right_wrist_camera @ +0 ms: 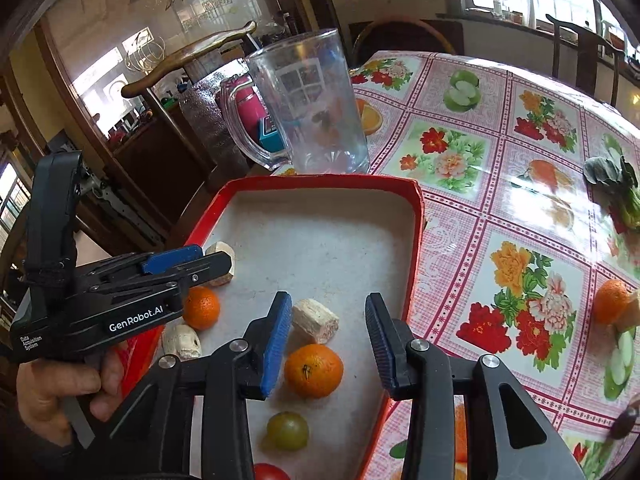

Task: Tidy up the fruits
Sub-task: 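Move both open tools back toward the orange and dark plum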

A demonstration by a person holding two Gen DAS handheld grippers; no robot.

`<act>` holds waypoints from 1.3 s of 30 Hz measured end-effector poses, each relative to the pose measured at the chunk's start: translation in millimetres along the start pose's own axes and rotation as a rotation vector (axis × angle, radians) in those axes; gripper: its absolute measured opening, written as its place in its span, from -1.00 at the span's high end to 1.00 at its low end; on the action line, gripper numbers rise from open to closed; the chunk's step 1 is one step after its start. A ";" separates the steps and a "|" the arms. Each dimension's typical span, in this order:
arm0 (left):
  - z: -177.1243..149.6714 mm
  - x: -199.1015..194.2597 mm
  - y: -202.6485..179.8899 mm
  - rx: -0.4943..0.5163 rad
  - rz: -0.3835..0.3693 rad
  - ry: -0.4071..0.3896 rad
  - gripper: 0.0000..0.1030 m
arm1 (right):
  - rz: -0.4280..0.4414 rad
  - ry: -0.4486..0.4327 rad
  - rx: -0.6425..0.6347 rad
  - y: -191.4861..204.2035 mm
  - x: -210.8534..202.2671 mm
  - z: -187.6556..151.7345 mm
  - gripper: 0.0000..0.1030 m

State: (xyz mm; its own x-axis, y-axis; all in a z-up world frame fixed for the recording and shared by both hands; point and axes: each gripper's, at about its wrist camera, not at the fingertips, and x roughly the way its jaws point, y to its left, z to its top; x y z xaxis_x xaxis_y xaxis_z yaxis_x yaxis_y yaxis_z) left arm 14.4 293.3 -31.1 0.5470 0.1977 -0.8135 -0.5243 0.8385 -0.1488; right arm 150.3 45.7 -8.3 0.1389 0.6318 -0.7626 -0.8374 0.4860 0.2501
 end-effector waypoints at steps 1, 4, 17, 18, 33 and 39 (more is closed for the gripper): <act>-0.7 -4.2 -2.0 0.003 -0.004 -0.009 0.23 | 0.001 -0.006 0.003 -0.9 -5.0 -0.7 0.21; -3.8 -16.1 -11.9 0.017 -0.025 -0.030 0.22 | -0.003 -0.029 0.008 -5.1 -21.2 -5.2 0.21; -12.5 -41.2 -77.9 0.111 -0.117 -0.057 0.22 | -0.053 -0.102 0.093 -51.7 -86.2 -35.2 0.21; -12.3 -42.2 -83.5 0.120 -0.125 -0.058 0.22 | -0.061 -0.105 0.101 -56.8 -90.6 -38.0 0.21; -13.5 -32.9 -173.4 0.236 -0.210 -0.033 0.22 | -0.190 -0.124 0.266 -155.4 -141.3 -90.4 0.19; -17.4 -21.7 -212.2 0.279 -0.250 -0.012 0.23 | -0.222 -0.120 0.304 -182.4 -147.1 -104.1 0.19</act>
State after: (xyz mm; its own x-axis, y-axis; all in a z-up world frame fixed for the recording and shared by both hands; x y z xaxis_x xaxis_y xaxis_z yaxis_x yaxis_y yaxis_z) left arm 102.4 102.3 8.4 0.6442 -0.0265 -0.7644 -0.1760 0.9674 -0.1819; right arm 227.6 -198.8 -3.9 0.3748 0.5485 -0.7474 -0.5882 0.7639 0.2656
